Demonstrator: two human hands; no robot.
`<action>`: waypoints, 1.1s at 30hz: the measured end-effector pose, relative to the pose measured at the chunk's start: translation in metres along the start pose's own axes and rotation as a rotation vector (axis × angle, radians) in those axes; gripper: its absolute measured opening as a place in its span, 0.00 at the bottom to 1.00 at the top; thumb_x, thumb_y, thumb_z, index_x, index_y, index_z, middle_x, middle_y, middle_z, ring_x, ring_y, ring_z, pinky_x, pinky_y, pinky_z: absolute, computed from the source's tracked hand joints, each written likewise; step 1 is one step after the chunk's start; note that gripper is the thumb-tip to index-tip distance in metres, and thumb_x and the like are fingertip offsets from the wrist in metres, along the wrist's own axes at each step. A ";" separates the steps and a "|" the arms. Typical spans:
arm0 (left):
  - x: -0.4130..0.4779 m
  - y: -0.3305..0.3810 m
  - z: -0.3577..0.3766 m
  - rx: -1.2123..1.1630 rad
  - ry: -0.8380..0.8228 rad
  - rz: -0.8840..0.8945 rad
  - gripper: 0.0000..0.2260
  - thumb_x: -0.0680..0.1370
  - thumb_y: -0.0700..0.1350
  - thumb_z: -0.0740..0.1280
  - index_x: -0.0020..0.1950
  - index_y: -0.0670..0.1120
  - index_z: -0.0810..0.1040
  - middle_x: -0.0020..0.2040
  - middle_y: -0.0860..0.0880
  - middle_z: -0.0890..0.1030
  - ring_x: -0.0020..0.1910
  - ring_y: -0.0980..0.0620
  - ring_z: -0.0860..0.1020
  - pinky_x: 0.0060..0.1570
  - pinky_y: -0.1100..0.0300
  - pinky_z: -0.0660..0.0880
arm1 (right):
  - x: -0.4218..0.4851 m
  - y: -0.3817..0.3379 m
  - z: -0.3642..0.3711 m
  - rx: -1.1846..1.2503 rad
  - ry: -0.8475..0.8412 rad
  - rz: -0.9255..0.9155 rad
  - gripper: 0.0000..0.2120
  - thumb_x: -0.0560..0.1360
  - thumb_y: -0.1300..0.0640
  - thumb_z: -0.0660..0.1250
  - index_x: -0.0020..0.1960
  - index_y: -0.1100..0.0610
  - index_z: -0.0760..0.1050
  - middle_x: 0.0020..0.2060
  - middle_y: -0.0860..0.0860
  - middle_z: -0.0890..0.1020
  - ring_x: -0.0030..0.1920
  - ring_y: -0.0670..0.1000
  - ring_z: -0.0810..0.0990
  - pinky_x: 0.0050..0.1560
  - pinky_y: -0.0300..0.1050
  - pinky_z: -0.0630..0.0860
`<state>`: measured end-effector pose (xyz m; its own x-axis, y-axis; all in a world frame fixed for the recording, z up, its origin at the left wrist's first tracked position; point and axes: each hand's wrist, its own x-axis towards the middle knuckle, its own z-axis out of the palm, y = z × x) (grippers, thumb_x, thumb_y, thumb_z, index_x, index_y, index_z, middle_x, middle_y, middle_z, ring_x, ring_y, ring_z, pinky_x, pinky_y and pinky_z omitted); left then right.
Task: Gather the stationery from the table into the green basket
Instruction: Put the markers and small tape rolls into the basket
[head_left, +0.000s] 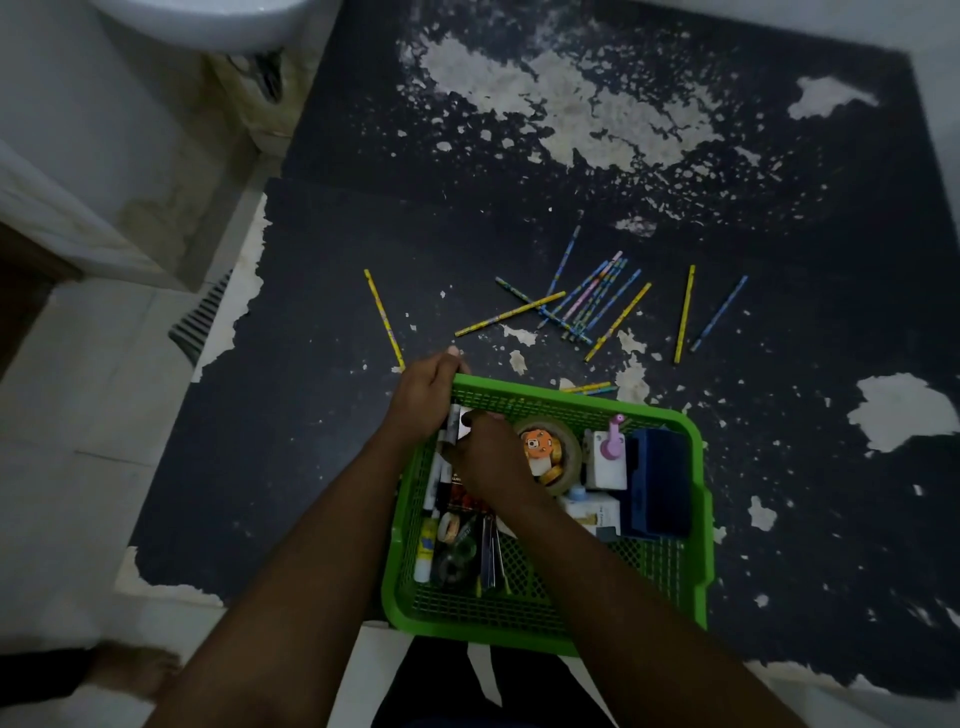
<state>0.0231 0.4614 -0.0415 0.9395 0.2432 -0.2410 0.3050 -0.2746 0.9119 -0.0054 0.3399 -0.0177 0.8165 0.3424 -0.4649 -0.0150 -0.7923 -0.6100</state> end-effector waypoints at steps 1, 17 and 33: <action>0.000 0.000 0.000 -0.011 -0.003 0.002 0.21 0.87 0.50 0.55 0.44 0.41 0.81 0.35 0.44 0.80 0.33 0.56 0.76 0.39 0.61 0.72 | -0.001 0.000 -0.003 -0.027 -0.008 -0.007 0.19 0.77 0.52 0.69 0.62 0.64 0.74 0.50 0.59 0.83 0.54 0.59 0.80 0.53 0.49 0.74; 0.000 -0.002 -0.002 -0.010 -0.013 -0.010 0.20 0.85 0.57 0.53 0.46 0.47 0.77 0.41 0.41 0.80 0.40 0.40 0.80 0.43 0.41 0.78 | -0.019 0.009 0.002 0.043 -0.029 -0.151 0.42 0.66 0.54 0.80 0.72 0.59 0.61 0.64 0.57 0.76 0.60 0.59 0.78 0.50 0.47 0.74; 0.049 -0.032 -0.052 0.299 0.344 -0.372 0.17 0.76 0.55 0.72 0.50 0.40 0.81 0.48 0.39 0.84 0.53 0.41 0.82 0.50 0.55 0.74 | -0.011 0.092 -0.120 -0.262 0.455 -0.148 0.08 0.74 0.48 0.70 0.43 0.47 0.72 0.42 0.47 0.78 0.46 0.55 0.74 0.45 0.52 0.72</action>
<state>0.0508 0.5308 -0.0654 0.6716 0.6475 -0.3602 0.6823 -0.3511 0.6412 0.0539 0.2029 0.0087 0.9671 0.2532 -0.0259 0.2163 -0.8713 -0.4405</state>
